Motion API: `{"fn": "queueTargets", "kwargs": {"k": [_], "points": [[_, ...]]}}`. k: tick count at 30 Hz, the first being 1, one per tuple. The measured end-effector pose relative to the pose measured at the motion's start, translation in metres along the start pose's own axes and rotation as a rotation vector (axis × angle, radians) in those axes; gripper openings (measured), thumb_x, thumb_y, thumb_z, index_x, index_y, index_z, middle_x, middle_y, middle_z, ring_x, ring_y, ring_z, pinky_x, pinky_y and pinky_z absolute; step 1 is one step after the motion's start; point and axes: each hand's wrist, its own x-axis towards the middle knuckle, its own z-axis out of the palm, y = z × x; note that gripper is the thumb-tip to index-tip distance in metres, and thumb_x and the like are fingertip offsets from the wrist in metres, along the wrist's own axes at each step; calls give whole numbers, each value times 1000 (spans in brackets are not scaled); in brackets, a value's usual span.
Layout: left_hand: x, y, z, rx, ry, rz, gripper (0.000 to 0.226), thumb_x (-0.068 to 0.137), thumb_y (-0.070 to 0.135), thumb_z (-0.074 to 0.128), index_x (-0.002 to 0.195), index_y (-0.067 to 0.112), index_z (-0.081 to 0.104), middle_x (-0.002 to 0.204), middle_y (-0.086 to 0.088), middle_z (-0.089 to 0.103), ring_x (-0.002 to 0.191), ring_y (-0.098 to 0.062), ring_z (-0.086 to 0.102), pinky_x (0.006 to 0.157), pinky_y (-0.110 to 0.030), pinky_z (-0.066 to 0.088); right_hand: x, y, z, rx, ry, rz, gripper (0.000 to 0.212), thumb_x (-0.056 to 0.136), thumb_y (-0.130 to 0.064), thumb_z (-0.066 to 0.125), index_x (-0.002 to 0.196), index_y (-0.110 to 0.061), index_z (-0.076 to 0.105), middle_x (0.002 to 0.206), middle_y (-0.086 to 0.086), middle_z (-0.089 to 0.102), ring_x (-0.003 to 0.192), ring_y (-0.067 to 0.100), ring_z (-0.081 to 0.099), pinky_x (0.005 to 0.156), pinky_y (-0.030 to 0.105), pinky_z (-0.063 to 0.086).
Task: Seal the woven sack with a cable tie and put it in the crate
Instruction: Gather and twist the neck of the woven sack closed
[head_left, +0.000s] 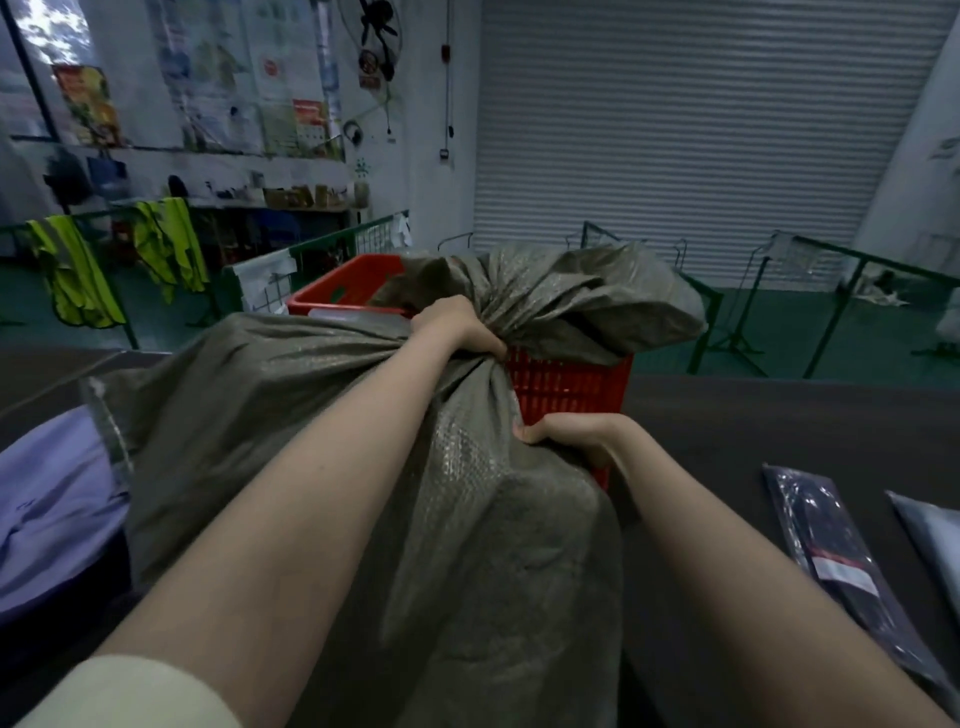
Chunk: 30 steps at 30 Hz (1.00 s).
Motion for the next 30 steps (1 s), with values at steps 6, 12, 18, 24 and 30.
{"fn": "queueTargets", "kwargs": {"k": [6, 12, 18, 24, 30], "points": [[-12, 23, 31, 47, -70, 50, 74, 65, 48, 74, 122, 7, 52, 128, -11, 57, 116, -30, 55, 91, -35, 47, 0, 34, 1, 93, -95, 70, 34, 91, -34, 54, 112, -7, 54, 92, 8, 58, 83, 21, 56, 73, 33, 45], [-29, 53, 88, 214, -128, 207, 70, 68, 45, 72, 125, 9, 51, 131, -11, 55, 121, -29, 53, 91, -32, 43, 8, 89, -1, 75, -264, 142, 17, 96, -22, 37, 93, -19, 53, 94, 3, 56, 85, 16, 54, 70, 30, 44], [-34, 57, 143, 224, -246, 224, 66, 67, 44, 73, 120, 7, 55, 126, -11, 59, 115, -29, 58, 84, -30, 45, 22, 164, -10, 816, -17, -93, 69, 55, -16, 81, 119, -13, 55, 96, 9, 64, 91, 23, 56, 88, 44, 42], [-39, 46, 176, 29, -518, 185, 49, 62, 31, 76, 106, 12, 66, 96, -3, 66, 91, -21, 65, 77, -28, 53, 27, 166, -7, 1804, 16, -476, 90, 55, -39, 82, 133, -10, 49, 136, 20, 53, 124, 36, 47, 101, 51, 38], [-48, 23, 207, 1, -694, 198, 63, 62, 30, 75, 122, 15, 61, 121, -3, 64, 109, -19, 62, 99, -31, 48, 33, 157, 2, 1885, 186, -301, 52, 95, -35, 38, 138, -6, 42, 146, 18, 41, 136, 32, 37, 103, 44, 32]]}}
